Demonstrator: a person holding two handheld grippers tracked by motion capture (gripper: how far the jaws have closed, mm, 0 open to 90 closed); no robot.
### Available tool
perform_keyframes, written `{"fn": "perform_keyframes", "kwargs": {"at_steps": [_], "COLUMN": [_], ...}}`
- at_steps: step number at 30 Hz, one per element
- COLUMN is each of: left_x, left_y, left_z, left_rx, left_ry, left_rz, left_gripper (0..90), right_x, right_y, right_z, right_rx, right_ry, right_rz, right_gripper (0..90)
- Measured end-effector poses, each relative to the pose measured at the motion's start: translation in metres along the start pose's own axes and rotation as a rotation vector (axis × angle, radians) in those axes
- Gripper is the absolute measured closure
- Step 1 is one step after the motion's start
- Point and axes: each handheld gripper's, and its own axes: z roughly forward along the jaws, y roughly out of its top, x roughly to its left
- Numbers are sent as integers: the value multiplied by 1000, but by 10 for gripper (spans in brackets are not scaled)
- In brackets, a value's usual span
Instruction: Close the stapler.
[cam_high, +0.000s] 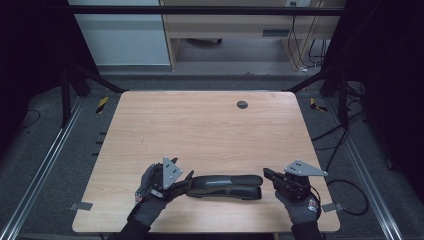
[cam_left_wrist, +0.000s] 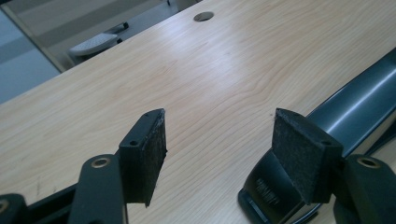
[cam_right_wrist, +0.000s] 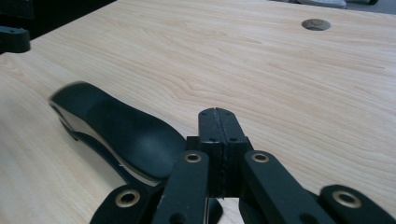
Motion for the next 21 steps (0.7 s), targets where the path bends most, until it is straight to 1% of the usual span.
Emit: {"fn": "perform_keyframes", "kwargs": {"at_steps": [6,7,8,9,14,18,21], "left_x": [18,21,23,25,32,39,44], "left_y": [-12,-14,-16,-18,-29,-41,-51], "left_z": [-10,-11,-13,-15,-21,-24,-28], "left_rx": [4,-7,2,3,14,38,43], "left_ry": [33,39,41,47,63,79,88], "left_rz": [-32,-29,-42,-46,-56,-63,-87], "left_gripper": [347,346,346,346,343,340,338], "right_x": [6,8,9,10,15,16,19], "right_y": [4,4,4,4,3,2,2], "right_z": [1,0,0,1,2,2,2], "right_rx": [4,7,6,8,12,8,5], "right_ry": [18,23,26,29,45,45,45], "right_rz": [-18,-16,-18,-18,-24,-24,-28], "right_gripper": [900,900,900,900,900,900,900]}}
